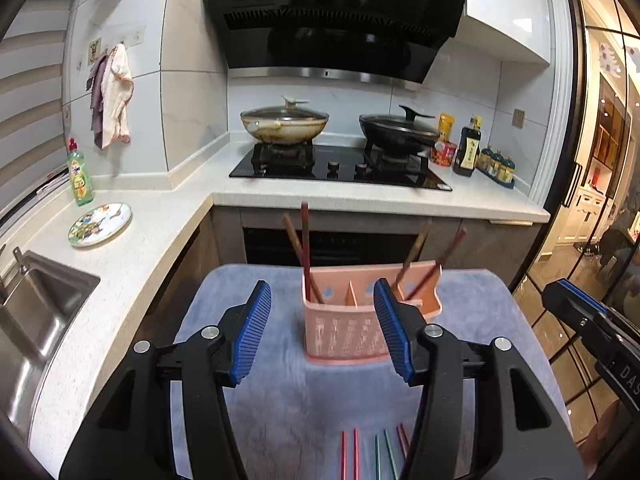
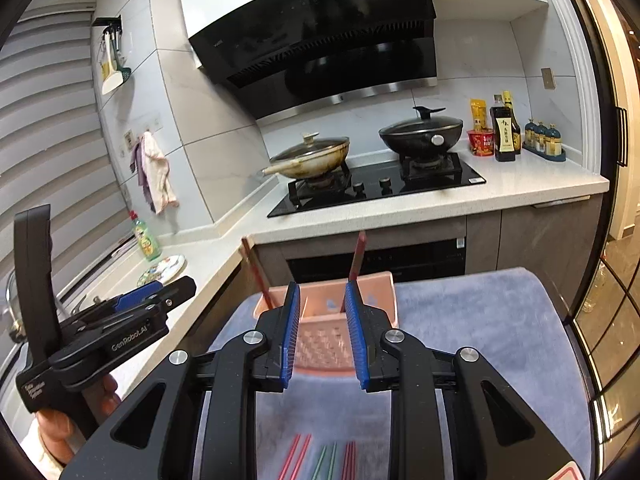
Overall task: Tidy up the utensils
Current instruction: 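Open both tools to drop the dark red chopsticks into the caddy, then close the left tool on a red chopstick while the right tool grasps a dark red one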
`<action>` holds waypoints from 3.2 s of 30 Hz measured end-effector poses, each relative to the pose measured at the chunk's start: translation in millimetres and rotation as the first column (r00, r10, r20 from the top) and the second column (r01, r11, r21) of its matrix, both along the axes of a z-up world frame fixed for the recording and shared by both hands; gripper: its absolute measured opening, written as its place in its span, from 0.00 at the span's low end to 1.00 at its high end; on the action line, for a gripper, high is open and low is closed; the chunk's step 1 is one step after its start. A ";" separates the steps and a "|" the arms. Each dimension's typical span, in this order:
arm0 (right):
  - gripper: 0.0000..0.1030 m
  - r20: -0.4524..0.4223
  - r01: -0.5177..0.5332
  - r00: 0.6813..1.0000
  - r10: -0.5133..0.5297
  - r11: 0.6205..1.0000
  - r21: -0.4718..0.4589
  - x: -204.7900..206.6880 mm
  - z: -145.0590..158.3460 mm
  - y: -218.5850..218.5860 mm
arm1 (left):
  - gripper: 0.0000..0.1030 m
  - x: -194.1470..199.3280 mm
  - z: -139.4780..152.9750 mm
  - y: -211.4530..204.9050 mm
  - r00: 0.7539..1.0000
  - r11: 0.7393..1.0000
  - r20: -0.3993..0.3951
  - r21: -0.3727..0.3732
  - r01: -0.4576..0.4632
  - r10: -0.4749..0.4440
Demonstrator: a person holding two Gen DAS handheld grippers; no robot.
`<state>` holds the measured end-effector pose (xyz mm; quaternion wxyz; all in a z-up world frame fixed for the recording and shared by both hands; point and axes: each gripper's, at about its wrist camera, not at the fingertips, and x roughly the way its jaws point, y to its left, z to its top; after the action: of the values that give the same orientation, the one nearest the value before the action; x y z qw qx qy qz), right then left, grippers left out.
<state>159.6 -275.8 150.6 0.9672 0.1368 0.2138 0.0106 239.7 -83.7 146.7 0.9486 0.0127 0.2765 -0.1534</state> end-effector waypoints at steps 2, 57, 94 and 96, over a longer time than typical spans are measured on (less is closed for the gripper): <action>0.23 -0.017 0.002 1.000 -0.002 1.000 -0.024 -18.6 -8.3 5.0 | 0.50 -13.0 -5.4 2.5 1.000 1.000 -0.006 0.017 -0.001 0.002; 0.10 -0.465 -0.076 0.885 0.035 0.995 -0.070 -156.3 -220.1 59.6 | 0.50 -177.1 -184.6 41.7 0.928 0.986 -0.373 0.156 0.061 0.002; 0.08 -0.471 -0.075 0.881 0.035 0.995 -0.067 -154.9 -226.9 57.1 | 0.22 -174.7 -218.1 28.6 0.900 0.980 -0.436 0.174 0.100 -0.015; 0.08 -0.471 -0.075 0.882 0.036 0.995 -0.066 -155.0 -227.0 57.0 | 0.17 -174.4 -218.0 28.5 0.899 0.980 -0.437 0.172 0.104 -0.019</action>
<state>4.6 -218.8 -76.3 0.8910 0.0895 0.4452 -0.0039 65.3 -55.2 -71.3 0.8525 0.0780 0.4931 -0.1551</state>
